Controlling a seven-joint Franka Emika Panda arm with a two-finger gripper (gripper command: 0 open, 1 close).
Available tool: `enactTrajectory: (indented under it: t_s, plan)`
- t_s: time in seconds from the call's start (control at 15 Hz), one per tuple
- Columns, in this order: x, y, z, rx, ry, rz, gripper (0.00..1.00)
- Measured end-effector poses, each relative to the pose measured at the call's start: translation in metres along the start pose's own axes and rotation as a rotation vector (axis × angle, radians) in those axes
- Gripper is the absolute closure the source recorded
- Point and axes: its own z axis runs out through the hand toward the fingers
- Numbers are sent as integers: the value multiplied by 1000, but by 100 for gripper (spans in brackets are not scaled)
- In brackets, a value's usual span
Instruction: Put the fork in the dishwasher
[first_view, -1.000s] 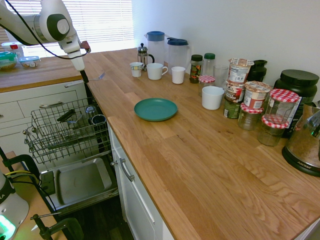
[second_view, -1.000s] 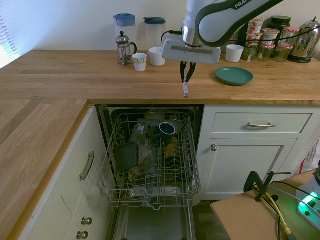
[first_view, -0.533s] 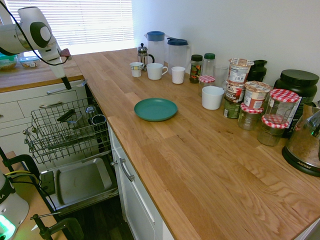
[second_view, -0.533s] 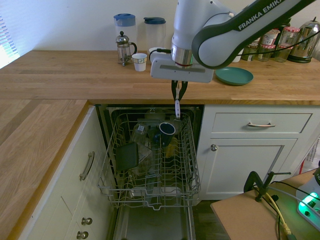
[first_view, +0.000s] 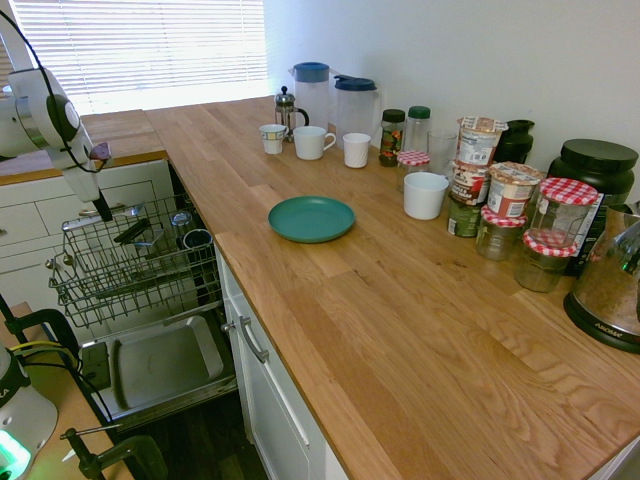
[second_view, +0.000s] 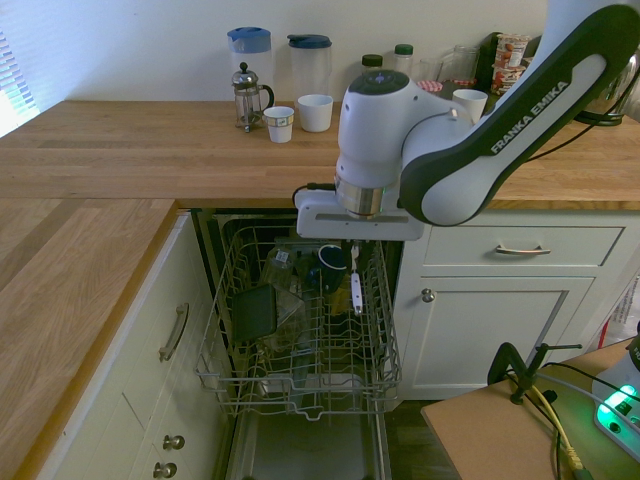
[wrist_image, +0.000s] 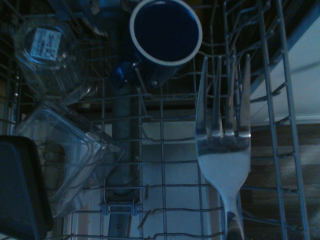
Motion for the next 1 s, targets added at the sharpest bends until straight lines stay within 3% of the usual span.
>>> enactTrajectory:
  t_s: [0.67,1.0]
  plan:
    - [21,-32,129,-91,-45,-2,100]
    - [22,-39,172,-108,-58,2,100]
